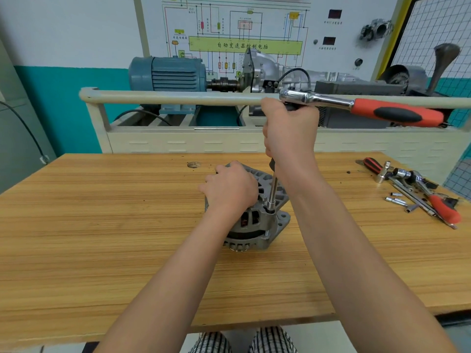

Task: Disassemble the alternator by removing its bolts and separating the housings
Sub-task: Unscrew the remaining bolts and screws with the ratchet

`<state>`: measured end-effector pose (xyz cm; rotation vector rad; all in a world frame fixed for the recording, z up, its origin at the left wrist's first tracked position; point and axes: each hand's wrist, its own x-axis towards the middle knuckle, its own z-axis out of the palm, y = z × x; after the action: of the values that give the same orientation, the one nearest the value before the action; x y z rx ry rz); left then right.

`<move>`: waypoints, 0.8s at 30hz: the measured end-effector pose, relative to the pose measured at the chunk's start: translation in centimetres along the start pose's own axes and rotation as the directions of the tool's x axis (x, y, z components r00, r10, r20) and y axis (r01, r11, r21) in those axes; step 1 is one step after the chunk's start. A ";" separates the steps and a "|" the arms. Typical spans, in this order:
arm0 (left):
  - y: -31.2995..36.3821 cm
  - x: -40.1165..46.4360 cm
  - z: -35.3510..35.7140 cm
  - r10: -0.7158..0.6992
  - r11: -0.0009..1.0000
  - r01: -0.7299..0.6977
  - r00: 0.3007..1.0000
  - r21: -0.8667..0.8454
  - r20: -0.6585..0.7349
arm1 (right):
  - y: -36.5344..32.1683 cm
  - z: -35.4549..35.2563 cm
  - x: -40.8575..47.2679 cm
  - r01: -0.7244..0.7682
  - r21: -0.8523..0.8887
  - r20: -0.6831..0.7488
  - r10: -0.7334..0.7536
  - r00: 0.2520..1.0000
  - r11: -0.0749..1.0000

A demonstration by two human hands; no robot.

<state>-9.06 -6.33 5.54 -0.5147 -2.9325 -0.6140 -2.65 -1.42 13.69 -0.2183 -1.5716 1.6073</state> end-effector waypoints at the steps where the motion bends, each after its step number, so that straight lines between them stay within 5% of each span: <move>1: -0.1 0.1 0.0 0.025 1.000 -0.025 1.000 -0.006 -0.001 | 0.0 0.0 0.1 -0.014 0.010 0.035 0.013 0.999 1.000; 10: -0.6 0.7 -0.3 0.127 0.991 -0.127 0.992 -0.028 0.000 | 0.0 -0.2 0.4 -0.110 0.036 0.309 0.094 0.946 0.993; 24: -1.1 1.1 -0.4 0.232 0.968 -0.231 0.973 -0.094 -0.005 | 0.7 -0.7 1.0 -0.090 0.090 0.483 0.036 0.875 0.992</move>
<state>-10.47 -7.10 5.64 -0.8553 -2.8001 -0.7216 -3.11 -0.11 13.36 0.2135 -1.8496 1.8928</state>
